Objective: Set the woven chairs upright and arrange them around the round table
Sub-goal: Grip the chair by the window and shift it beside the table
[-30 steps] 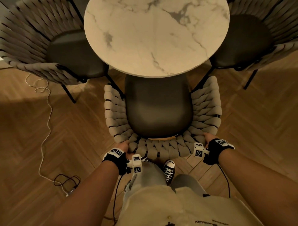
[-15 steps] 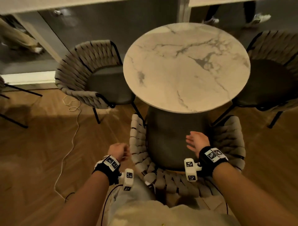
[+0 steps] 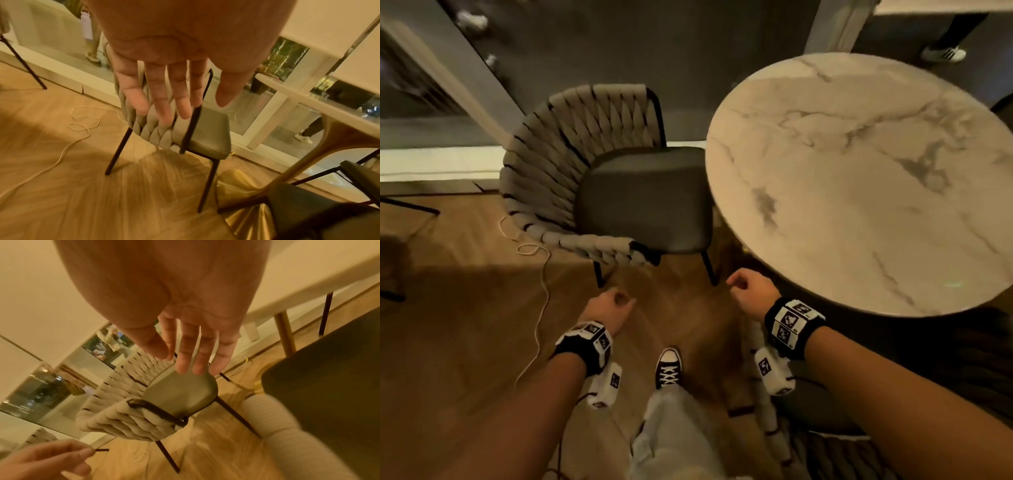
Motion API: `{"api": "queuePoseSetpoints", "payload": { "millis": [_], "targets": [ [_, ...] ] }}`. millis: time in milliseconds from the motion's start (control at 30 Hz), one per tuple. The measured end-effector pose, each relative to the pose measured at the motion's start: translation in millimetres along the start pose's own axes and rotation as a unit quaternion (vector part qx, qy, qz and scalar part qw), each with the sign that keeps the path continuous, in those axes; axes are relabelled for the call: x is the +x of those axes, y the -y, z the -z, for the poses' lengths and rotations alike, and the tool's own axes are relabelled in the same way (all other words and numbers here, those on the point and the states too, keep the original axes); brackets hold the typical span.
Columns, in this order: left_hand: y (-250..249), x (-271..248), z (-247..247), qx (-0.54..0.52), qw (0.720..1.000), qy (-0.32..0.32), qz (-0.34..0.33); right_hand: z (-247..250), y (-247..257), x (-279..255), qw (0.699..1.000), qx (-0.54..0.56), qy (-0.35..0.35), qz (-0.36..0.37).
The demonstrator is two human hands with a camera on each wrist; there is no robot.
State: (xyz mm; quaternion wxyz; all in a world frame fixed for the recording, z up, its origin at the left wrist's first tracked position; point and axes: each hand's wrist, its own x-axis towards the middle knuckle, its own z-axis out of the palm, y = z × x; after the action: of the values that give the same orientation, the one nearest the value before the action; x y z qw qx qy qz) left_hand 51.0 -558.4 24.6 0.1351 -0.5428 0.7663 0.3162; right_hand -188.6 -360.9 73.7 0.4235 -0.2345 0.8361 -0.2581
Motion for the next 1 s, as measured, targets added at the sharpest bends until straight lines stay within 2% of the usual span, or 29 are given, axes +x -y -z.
{"api": "queuePoseSetpoints", "payload": {
  "millis": [100, 167, 233, 267, 433, 567, 733, 867, 1000],
  "targets": [
    [30, 61, 42, 0.04, 0.999, -0.017, -0.025, -47, 48, 48, 0.998, -0.054, 0.025, -0.015],
    [46, 95, 68, 0.059, 0.994, -0.087, -0.041, -72, 82, 77, 0.992, -0.117, 0.049, 0.001],
    [63, 124, 89, 0.056, 0.988, -0.145, -0.019, -93, 111, 104, 0.979, -0.188, 0.073, 0.032],
    [76, 138, 97, 0.059, 0.986, -0.154, -0.007, -106, 127, 119, 0.971, -0.22, 0.083, 0.051],
    [101, 199, 113, 0.219, 0.964, -0.112, -0.103, -154, 180, 177, 0.948, -0.28, 0.112, 0.102],
    [100, 233, 110, 0.3, 0.944, -0.08, -0.113, -185, 194, 199, 0.938, -0.298, 0.153, 0.092],
    [97, 236, 105, 0.285, 0.946, -0.088, -0.123, -196, 178, 200, 0.94, -0.301, 0.126, 0.098],
    [97, 217, 97, 0.243, 0.957, -0.085, -0.131, -200, 170, 192, 0.947, -0.295, 0.085, 0.091],
    [98, 191, 82, 0.229, 0.962, -0.066, -0.135, -199, 154, 179, 0.948, -0.296, 0.087, 0.079]
  ]
}}
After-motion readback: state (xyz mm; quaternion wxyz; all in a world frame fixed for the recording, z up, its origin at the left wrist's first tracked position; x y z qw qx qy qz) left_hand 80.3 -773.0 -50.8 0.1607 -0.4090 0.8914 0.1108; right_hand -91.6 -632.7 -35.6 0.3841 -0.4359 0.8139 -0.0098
